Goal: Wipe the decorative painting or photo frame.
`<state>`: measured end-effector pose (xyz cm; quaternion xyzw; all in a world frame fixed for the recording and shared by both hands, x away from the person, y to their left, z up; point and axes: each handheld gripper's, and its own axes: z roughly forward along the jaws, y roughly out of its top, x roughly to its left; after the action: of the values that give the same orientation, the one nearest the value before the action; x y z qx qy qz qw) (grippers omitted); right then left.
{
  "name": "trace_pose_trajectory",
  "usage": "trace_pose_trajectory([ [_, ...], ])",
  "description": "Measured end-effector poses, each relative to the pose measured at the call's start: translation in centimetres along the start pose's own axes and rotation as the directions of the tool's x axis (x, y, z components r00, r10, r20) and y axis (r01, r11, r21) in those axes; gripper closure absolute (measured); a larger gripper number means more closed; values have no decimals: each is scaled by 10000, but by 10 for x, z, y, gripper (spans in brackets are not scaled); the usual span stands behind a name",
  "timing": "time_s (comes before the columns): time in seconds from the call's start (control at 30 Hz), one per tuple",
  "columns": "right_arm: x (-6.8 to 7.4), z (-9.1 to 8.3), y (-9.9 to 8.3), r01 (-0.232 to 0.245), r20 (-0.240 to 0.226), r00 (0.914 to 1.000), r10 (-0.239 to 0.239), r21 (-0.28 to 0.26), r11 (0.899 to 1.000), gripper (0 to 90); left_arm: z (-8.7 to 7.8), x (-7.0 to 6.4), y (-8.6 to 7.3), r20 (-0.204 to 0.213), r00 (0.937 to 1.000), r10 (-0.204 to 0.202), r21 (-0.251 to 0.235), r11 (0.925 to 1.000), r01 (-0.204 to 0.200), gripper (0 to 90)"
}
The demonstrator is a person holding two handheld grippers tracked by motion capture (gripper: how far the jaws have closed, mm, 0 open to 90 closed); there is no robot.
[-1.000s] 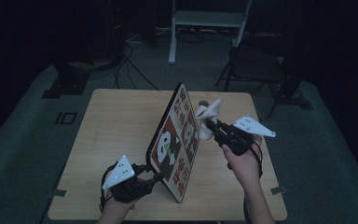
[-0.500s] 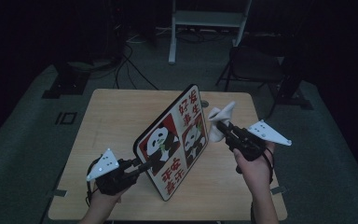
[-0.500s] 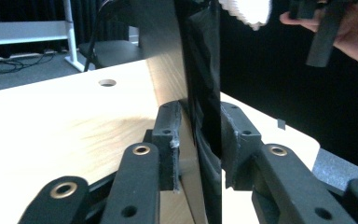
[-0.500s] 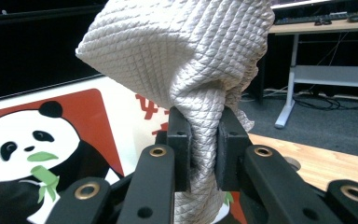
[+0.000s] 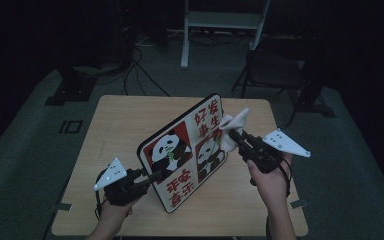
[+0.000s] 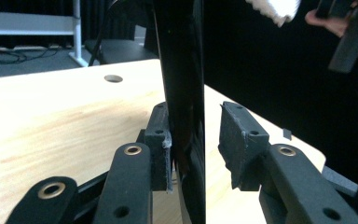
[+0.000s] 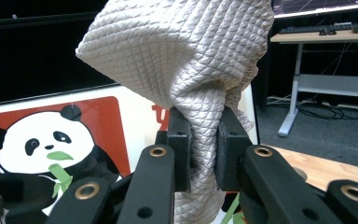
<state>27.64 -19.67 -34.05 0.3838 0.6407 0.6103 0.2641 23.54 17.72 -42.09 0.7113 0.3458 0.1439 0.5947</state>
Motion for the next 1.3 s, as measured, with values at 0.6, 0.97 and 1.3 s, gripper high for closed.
trace_pose_trajectory([
  [0.6,3,8,28,497,201,9986,-487,-514,9974,793,-2,52,12,949,9954,126,115,9998,-137,748],
  [0.97,-8,61,65,691,300,9973,-676,-509,9963,794,-1,57,14,1278,9914,290,166,9994,-314,758],
  [1.3,-21,102,48,1084,815,9897,-1177,1102,9880,796,-2,57,13,1237,9915,408,184,9989,-434,757],
])
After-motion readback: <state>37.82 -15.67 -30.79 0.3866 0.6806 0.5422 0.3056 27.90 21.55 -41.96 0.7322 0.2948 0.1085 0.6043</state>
